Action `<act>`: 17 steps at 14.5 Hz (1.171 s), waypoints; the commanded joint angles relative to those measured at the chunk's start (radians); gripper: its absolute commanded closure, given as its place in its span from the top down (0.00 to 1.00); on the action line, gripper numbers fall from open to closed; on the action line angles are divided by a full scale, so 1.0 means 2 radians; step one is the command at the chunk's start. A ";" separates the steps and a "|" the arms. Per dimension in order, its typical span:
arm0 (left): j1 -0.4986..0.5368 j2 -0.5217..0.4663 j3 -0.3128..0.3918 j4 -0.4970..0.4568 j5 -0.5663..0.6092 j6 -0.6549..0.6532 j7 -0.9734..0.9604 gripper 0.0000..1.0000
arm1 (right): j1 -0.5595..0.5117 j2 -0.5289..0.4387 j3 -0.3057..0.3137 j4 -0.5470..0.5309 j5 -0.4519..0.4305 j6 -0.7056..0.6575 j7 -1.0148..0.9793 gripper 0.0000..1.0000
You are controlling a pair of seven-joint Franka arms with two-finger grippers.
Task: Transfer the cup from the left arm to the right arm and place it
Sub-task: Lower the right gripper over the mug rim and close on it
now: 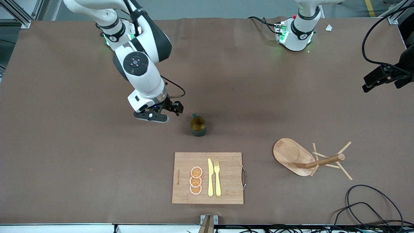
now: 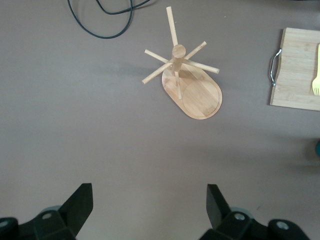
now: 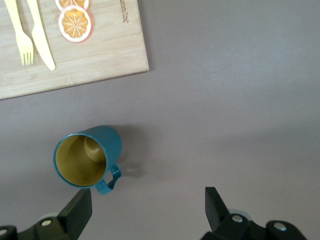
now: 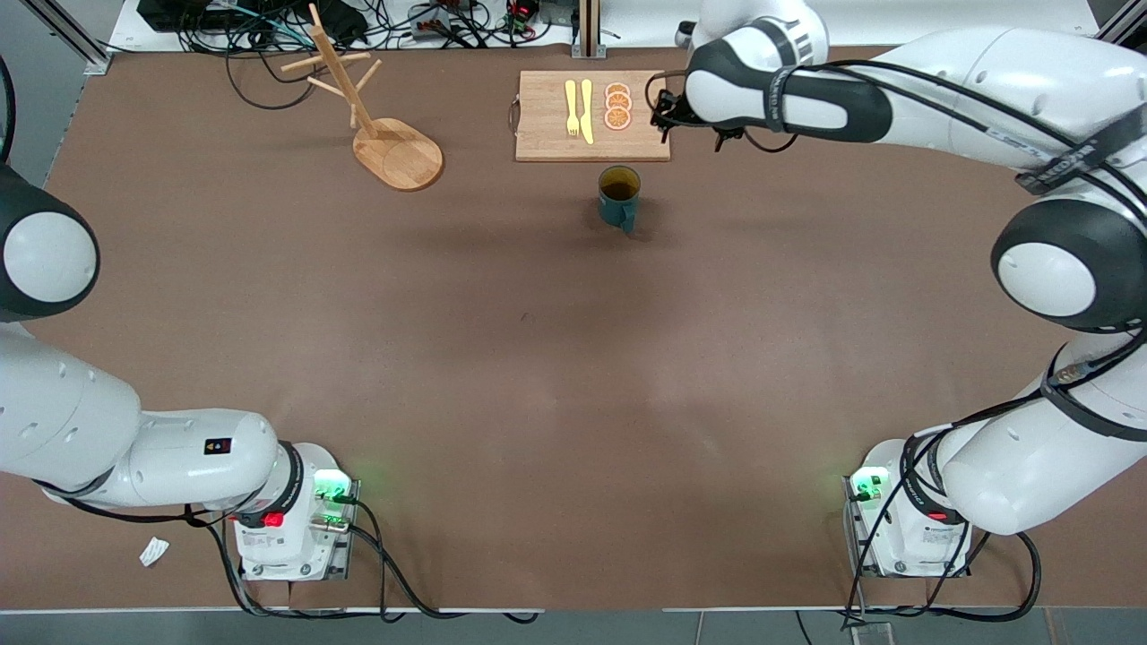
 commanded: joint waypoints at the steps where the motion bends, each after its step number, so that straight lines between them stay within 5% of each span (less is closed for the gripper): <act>1: -0.013 -0.044 0.012 -0.051 -0.002 -0.009 0.021 1.00 | 0.014 0.017 -0.005 0.008 -0.014 0.015 0.041 1.00; 8: -0.021 -0.059 0.011 -0.123 -0.008 0.021 0.019 1.00 | 0.041 0.066 -0.005 0.011 -0.013 0.071 0.057 1.00; 17: -0.025 -0.064 0.002 -0.130 -0.008 0.023 0.020 1.00 | 0.045 0.083 -0.005 0.016 -0.009 0.099 0.080 1.00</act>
